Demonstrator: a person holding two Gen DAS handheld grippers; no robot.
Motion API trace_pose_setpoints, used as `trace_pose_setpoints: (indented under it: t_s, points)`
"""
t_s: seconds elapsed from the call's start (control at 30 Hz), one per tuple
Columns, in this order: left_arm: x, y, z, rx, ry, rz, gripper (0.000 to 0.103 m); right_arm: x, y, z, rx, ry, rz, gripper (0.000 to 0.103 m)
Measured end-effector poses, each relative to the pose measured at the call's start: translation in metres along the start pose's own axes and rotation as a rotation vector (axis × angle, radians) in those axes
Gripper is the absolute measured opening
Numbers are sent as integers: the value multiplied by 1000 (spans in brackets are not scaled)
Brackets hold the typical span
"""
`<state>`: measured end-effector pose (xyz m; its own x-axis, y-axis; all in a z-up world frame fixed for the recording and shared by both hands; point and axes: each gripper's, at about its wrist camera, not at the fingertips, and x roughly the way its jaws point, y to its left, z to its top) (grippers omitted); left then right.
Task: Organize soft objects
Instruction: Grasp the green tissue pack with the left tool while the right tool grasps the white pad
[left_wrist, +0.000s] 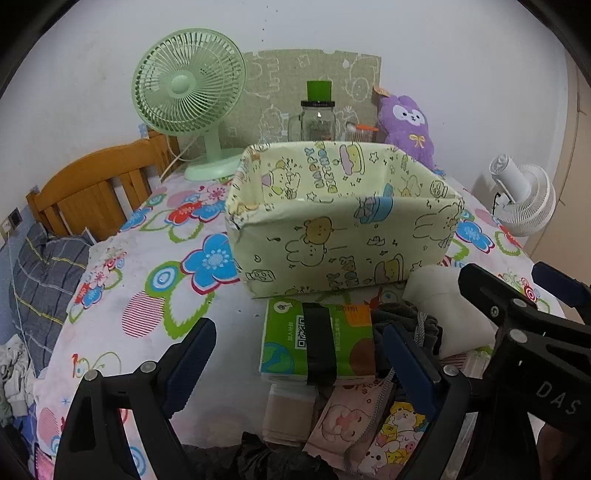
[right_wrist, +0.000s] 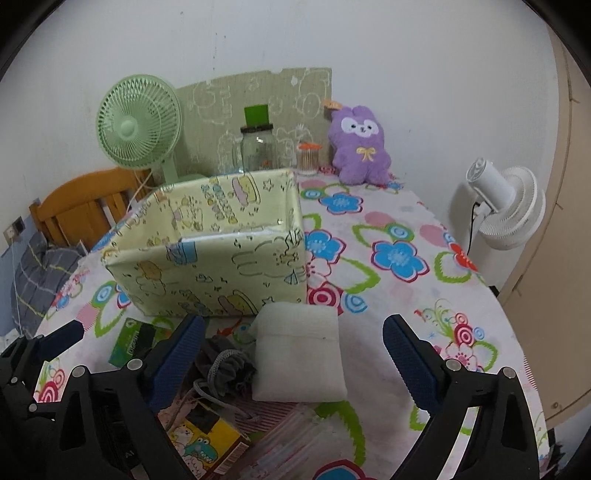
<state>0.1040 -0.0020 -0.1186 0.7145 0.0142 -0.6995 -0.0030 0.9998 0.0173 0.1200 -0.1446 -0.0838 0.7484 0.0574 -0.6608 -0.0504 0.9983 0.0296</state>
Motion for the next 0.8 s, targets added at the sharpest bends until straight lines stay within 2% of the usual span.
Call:
trace_pose_setpoints:
  t_s: [0.27,0.53,0.8]
  points:
    - [20,-2,-2,6,58,2,91,19,1,-4,7,55,0,96]
    - [29,-3,0,2,67,3,83,39,-5,-5,31,113,-3,93]
    - [41,-4,2,2,89,5,83,55,-5,-8,41,160,-4,93]
